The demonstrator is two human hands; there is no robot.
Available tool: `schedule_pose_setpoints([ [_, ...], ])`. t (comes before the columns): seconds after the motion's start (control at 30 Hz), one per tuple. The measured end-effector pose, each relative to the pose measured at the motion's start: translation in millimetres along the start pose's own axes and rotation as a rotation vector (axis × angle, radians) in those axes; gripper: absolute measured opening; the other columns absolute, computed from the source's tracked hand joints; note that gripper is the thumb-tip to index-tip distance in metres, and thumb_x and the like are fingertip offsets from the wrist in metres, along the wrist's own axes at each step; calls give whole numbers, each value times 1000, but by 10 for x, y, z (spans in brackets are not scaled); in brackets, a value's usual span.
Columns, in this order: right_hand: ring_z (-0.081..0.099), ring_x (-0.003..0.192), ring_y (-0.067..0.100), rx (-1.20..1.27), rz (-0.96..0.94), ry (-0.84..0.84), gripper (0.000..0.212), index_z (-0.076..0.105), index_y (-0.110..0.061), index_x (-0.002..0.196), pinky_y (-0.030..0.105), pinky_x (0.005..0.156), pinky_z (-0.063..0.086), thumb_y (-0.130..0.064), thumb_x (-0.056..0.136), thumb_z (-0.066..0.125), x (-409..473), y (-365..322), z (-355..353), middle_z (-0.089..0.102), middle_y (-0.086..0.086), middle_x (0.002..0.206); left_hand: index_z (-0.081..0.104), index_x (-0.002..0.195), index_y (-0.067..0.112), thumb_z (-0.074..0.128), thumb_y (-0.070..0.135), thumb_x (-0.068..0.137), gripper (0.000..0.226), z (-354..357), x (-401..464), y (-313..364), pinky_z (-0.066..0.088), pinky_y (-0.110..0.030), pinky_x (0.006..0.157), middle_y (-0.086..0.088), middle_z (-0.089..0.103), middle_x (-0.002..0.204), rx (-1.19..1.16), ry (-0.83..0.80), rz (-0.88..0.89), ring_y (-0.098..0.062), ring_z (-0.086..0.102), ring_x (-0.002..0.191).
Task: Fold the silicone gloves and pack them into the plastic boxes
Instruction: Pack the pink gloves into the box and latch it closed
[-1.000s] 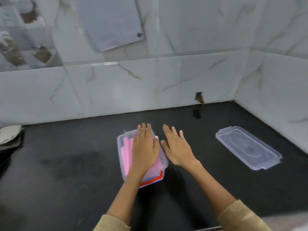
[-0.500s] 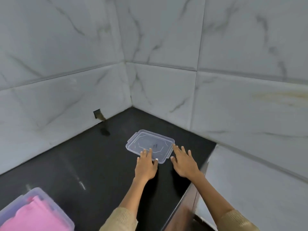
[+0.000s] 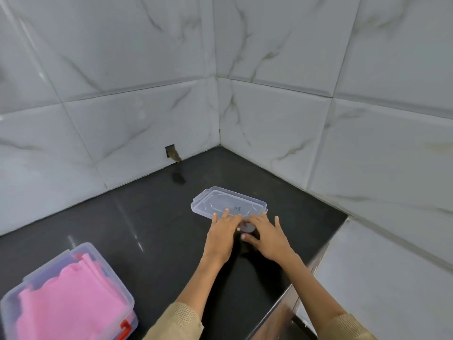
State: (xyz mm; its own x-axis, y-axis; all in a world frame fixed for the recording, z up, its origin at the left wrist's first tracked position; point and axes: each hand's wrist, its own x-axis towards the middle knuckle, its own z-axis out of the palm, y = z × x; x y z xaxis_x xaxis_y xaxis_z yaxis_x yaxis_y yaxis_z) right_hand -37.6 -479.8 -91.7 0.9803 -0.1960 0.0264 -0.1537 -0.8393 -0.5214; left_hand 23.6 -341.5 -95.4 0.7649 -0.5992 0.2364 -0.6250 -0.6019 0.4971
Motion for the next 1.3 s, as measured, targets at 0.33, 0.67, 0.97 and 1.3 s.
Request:
schedule_pose_setpoints([
  [0.33, 59, 65, 0, 617, -296, 298, 9, 54, -36, 87, 14, 53, 42, -35, 95, 49, 103, -1757, -14, 63, -13, 72, 60, 121, 10, 56, 2, 90, 33, -1599, -439, -169, 16, -53, 115, -9, 50, 142, 228, 580, -42, -33, 27, 143],
  [0.67, 74, 80, 28, 1391, -28, -302, 29, 56, -21, 114, 31, 60, 60, -26, 88, 66, -706, -2757, 614, 70, 4, 105, 42, 139, 22, 50, 25, 97, 43, -2030, -2085, -559, 35, -39, 112, -4, 49, 142, -519, 931, -753, -23, 43, 134],
  [0.97, 55, 84, 7, 565, -135, -160, 35, 50, -29, 125, 17, 60, 43, -25, 90, 49, -810, -2416, 848, 50, -8, 104, 36, 144, 10, 34, 15, 101, 43, -1622, -2423, -371, 42, -46, 107, -8, 50, 141, -590, 983, -874, -22, 47, 131],
  [1.3, 50, 87, 2, 526, -161, -175, 27, 50, -15, 123, 5, 56, 41, -16, 99, 38, -838, -2336, 924, 28, -2, 118, 32, 146, 10, 34, 19, 102, 45, -1389, -2405, -446, 42, -48, 107, -11, 45, 144, -525, 973, -998, -26, 42, 135],
])
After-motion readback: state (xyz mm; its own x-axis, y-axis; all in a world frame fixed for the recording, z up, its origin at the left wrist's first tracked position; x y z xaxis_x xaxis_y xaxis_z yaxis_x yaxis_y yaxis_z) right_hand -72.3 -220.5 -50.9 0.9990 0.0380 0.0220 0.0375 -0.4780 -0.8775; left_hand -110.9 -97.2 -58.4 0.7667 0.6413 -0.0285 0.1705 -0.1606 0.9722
